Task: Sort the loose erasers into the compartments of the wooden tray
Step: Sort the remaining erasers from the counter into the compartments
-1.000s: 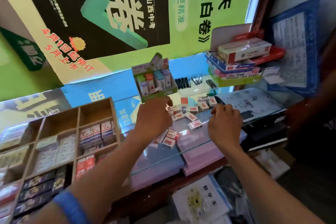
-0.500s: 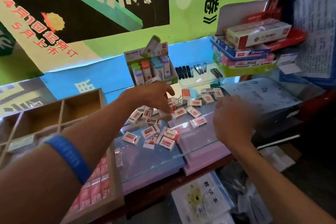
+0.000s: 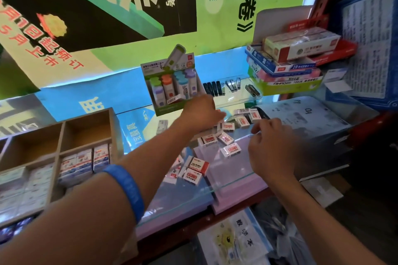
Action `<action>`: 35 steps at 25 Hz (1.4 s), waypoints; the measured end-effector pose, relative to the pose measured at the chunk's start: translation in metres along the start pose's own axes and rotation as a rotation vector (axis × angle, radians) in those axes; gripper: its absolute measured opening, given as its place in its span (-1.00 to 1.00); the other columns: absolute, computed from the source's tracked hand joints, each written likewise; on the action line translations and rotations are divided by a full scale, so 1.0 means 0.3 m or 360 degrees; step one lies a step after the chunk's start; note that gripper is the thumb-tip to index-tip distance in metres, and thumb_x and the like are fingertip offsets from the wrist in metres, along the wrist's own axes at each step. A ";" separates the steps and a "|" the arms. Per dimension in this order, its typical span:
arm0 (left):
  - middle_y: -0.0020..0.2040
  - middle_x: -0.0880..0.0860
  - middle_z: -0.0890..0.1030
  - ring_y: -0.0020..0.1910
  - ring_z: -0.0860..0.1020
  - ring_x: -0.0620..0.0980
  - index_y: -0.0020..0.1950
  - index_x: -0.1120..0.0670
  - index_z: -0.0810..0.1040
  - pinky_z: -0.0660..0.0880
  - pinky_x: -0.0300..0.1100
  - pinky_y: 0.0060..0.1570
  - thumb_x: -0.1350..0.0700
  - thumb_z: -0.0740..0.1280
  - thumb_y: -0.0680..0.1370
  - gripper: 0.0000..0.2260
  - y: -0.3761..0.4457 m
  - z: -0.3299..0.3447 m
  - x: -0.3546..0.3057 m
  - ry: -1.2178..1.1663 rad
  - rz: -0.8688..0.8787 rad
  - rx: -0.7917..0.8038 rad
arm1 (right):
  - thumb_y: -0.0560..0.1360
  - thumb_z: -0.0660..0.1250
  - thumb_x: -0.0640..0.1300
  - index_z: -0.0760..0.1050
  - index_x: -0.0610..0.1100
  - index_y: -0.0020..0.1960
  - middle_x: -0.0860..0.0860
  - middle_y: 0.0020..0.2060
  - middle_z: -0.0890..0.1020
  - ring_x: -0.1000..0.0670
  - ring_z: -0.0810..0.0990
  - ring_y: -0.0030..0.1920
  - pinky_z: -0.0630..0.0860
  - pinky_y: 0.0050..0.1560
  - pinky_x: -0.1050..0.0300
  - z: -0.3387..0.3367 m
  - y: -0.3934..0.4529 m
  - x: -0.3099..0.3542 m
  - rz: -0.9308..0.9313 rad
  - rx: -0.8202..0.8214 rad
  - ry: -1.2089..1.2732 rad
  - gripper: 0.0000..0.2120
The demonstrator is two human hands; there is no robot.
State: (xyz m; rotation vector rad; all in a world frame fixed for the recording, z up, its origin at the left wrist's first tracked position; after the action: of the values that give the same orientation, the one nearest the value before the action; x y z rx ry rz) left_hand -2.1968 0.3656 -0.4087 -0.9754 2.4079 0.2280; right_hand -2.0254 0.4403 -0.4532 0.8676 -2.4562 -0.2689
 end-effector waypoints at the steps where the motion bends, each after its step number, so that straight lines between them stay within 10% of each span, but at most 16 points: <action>1: -0.08 0.05 0.58 -0.13 0.57 0.03 0.01 0.13 0.50 0.54 -0.12 -0.20 -0.04 0.41 0.53 -0.74 0.009 0.012 -0.011 0.0167 0.0042 -0.0067 | 0.49 0.18 -0.17 0.38 0.06 -0.07 0.04 -0.02 0.44 -0.08 0.40 0.08 0.26 0.18 -0.09 0.002 -0.001 -0.001 -0.0001 0.0000 0.0002 -0.87; 7: 0.02 0.07 0.55 -0.02 0.56 0.07 0.15 0.14 0.50 0.59 -0.06 -0.06 0.04 0.48 0.43 -0.63 0.040 0.007 -0.002 0.0243 -0.0022 -0.0103 | 0.50 0.18 -0.16 0.38 0.06 -0.07 0.05 -0.03 0.42 -0.06 0.40 0.07 0.25 0.17 -0.08 0.004 0.003 -0.008 -0.0003 0.0012 0.0023 -0.88; 13: -0.25 0.10 0.53 -0.58 0.46 -0.13 -0.05 0.18 0.48 0.48 -0.33 -0.56 0.25 0.41 0.51 -0.89 -0.010 -0.034 0.140 -0.1785 -0.0820 -0.0042 | 0.51 0.17 -0.15 0.43 0.02 -0.05 0.02 0.00 0.44 -0.09 0.39 0.08 0.24 0.17 -0.09 0.007 0.003 -0.012 -0.0010 0.0002 0.0021 -0.89; 19: -0.16 0.17 0.55 -0.34 0.49 -0.01 -0.07 0.20 0.53 0.41 -0.43 -0.54 0.18 0.25 0.54 -0.89 -0.206 -0.203 0.179 -0.2867 -0.0749 -0.0054 | 0.51 0.18 -0.17 0.43 0.02 -0.06 -0.02 0.02 0.47 -0.13 0.40 0.11 0.22 0.18 -0.07 0.000 0.005 -0.008 -0.0013 -0.0031 0.0074 -0.89; 26: -0.15 0.10 0.40 -0.36 0.33 -0.12 -0.18 0.10 0.42 0.18 -0.39 -0.69 0.06 0.40 0.48 -0.80 -0.574 -0.268 0.253 -0.2844 -0.0890 -0.0151 | 0.54 0.22 -0.06 0.51 -0.05 0.03 -0.10 0.08 0.52 -0.21 0.42 0.16 0.28 0.20 -0.11 -0.001 0.003 -0.002 -0.0040 0.0031 -0.0010 -0.86; 29: -0.25 0.07 0.42 -0.44 0.36 -0.14 -0.19 0.11 0.43 0.20 -0.38 -0.70 0.20 0.47 0.28 -0.76 -0.735 -0.319 0.310 -0.2960 -0.0745 -0.0157 | 0.49 0.22 0.01 0.53 -0.07 0.12 -0.06 0.06 0.54 -0.17 0.48 0.13 0.39 0.18 -0.13 -0.053 -0.059 -0.007 0.0073 -0.0012 0.0531 -0.73; 35: -0.31 0.03 0.43 -0.47 0.39 -0.12 -0.31 0.09 0.56 0.25 -0.38 -0.66 0.10 0.55 0.08 -0.73 -0.980 -0.437 0.543 -0.2883 -0.0665 -0.0342 | 0.44 0.13 -0.04 0.59 -0.06 0.22 -0.05 0.22 0.61 -0.15 0.57 0.20 0.48 0.20 -0.11 -0.009 -0.348 0.251 -0.0859 0.0221 0.0441 -0.57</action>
State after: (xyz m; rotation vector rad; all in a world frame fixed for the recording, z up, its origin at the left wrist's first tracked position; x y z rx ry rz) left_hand -2.1462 0.0102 -0.3724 -0.7055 0.5308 0.7759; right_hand -2.0186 0.3118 -0.4564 1.5145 -1.9677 -0.1511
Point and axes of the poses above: each hand's wrist, its own y-axis towards the middle knuckle, its own z-axis out of the palm, x = y × z, the point moved 5 cm from there along y, towards the middle knuckle
